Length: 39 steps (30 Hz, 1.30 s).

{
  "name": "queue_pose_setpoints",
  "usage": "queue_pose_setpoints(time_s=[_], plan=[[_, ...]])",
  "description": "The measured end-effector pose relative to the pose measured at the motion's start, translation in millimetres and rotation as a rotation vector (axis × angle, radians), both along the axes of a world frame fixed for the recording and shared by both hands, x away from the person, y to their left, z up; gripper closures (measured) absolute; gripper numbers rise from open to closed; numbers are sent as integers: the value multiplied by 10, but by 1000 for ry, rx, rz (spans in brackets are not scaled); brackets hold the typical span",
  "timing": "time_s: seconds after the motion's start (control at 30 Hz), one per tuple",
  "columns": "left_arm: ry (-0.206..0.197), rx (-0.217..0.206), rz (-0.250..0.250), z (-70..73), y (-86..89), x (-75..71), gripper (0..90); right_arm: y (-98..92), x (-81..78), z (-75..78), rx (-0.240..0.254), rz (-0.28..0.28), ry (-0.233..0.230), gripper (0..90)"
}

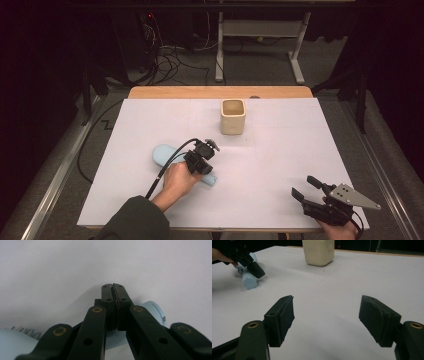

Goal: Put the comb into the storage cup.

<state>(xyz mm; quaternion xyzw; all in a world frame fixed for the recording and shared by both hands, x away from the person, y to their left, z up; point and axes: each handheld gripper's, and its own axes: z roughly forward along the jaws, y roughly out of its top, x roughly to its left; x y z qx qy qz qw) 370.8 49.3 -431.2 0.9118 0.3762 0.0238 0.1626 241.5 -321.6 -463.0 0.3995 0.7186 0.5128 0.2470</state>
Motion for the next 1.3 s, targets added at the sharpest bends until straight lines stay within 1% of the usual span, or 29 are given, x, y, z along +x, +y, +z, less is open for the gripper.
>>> queue_pose_setpoints(time_s=[0.47,0.67,0.77,0.8,0.87,1.17,1.3], plan=[[0,-19,-18,-16,139,-245,880,3,-2,2,-4,-2,2,287],[-20,-21,-22,-20,180,-341,879,4,-3,2,-5,-2,1,287],[-44,-4,-18,-25,199,-394,878,5,-3,2,-6,-1,0,287],[-46,1,-17,-25,205,-408,878,5,-3,2,-6,-1,0,287],[-48,3,-17,-26,224,-427,878,4,-3,2,-4,-1,1,286],[-51,-16,-2,-33,325,-502,877,4,-2,2,-3,0,1,286],[-56,-18,3,-32,367,-535,877,4,-3,3,-3,-2,0,286]])
